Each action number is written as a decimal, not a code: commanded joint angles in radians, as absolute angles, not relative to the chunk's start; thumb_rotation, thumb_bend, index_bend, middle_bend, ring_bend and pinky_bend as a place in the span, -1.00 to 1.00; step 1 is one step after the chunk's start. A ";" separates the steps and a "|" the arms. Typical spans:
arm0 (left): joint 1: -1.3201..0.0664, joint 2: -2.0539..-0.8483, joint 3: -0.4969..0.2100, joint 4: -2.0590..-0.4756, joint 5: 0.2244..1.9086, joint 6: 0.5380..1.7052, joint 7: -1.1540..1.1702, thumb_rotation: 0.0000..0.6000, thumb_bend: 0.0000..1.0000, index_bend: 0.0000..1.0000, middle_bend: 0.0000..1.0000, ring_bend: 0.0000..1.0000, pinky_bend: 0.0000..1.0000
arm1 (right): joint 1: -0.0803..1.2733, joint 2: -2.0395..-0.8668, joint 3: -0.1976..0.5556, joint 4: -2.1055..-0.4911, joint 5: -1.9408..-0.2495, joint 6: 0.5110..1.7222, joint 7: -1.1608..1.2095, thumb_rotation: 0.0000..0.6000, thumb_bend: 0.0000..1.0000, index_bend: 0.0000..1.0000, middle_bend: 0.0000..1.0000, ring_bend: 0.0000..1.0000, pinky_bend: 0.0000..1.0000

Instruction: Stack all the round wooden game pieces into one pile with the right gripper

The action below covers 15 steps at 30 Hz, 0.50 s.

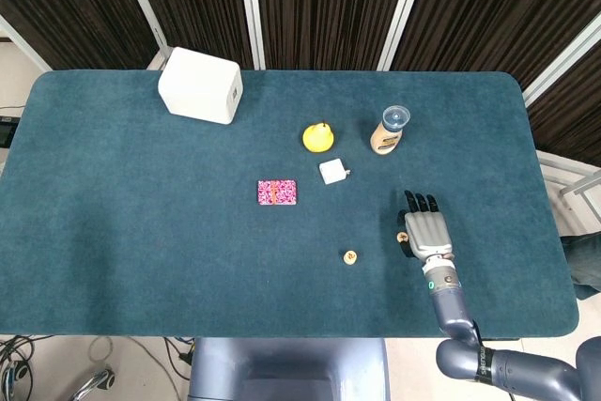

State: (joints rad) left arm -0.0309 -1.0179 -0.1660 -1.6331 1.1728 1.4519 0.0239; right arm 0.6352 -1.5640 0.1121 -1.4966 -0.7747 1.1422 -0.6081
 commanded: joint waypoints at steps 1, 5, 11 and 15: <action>-0.031 -1.018 -0.166 -1.633 1.173 1.451 0.025 1.00 -0.81 -1.00 -1.00 -1.00 -0.90 | 0.629 -1.566 0.113 -1.491 -0.776 1.138 -0.603 1.00 -0.23 -0.11 -1.00 -1.00 -1.00; -0.032 -1.020 -0.165 -1.634 1.173 1.453 0.030 1.00 -0.81 -1.00 -1.00 -1.00 -0.90 | 0.622 -1.567 0.114 -1.484 -0.785 1.133 -0.595 1.00 -0.23 -0.08 -1.00 -1.00 -1.00; -0.031 -1.021 -0.166 -1.635 1.174 1.457 0.033 1.00 -0.81 -1.00 -1.00 -1.00 -0.90 | 0.616 -1.571 0.115 -1.477 -0.793 1.127 -0.595 1.00 -0.23 -0.07 -1.00 -1.00 -1.00; -0.032 -1.021 -0.165 -1.635 1.173 1.455 0.034 1.00 -0.81 -1.00 -1.00 -1.00 -0.90 | 0.613 -1.576 0.117 -1.470 -0.793 1.124 -0.598 1.00 -0.23 -0.06 -1.00 -1.00 -1.00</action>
State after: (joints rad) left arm -0.0317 -1.0213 -0.1654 -1.6347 1.1731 1.4551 0.0341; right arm 0.6136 -1.5753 0.1163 -1.4707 -0.7932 1.1242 -0.5974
